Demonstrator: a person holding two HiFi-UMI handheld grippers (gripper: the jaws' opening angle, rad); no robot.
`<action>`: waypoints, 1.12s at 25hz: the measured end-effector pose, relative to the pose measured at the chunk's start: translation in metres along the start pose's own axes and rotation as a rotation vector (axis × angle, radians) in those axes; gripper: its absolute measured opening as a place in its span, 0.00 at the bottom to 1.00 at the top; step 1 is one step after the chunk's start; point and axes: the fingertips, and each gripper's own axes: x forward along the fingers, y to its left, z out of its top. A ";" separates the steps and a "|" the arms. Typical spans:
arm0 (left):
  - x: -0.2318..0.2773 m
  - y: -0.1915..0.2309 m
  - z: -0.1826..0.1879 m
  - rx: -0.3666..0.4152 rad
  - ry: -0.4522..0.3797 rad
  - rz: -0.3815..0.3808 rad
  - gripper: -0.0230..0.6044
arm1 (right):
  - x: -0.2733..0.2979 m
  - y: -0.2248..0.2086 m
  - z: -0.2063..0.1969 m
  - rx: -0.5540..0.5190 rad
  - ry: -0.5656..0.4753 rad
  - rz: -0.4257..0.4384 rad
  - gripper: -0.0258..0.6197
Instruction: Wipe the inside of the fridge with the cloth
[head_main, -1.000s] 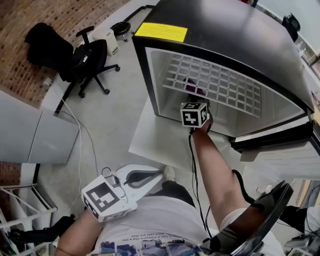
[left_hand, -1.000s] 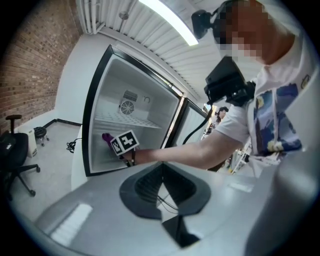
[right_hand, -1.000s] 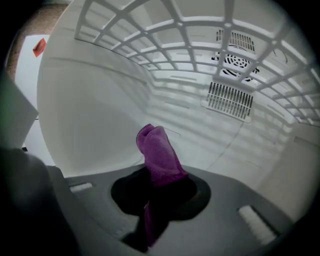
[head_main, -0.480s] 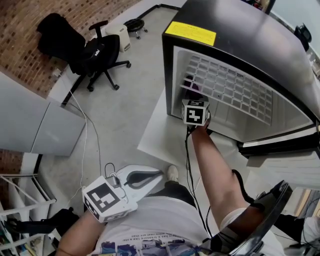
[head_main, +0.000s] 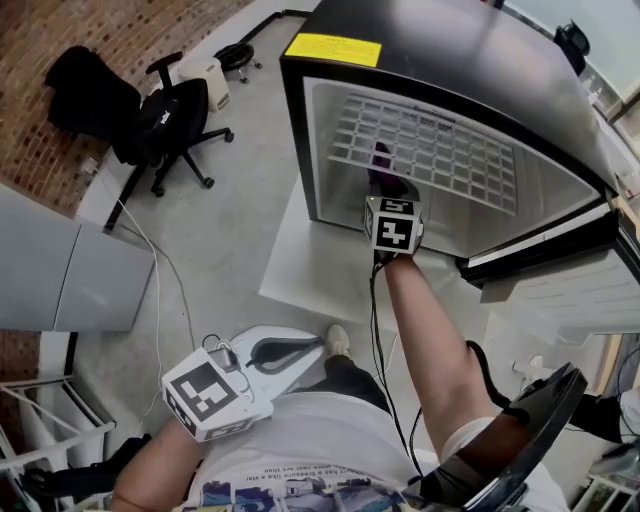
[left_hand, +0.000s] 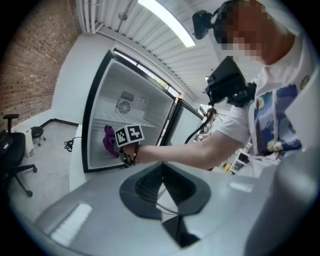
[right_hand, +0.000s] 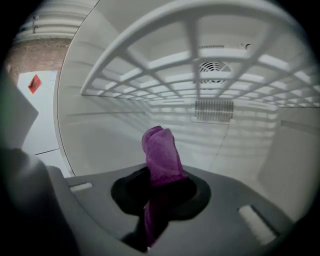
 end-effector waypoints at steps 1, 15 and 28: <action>0.004 -0.006 0.002 0.002 -0.004 -0.025 0.05 | -0.007 -0.012 -0.001 -0.003 -0.001 -0.025 0.12; 0.050 -0.038 0.015 0.072 0.051 -0.195 0.05 | -0.062 -0.163 -0.050 -0.077 0.152 -0.396 0.12; 0.042 -0.008 0.011 0.038 0.075 -0.097 0.05 | -0.017 -0.113 -0.080 -0.038 0.213 -0.287 0.12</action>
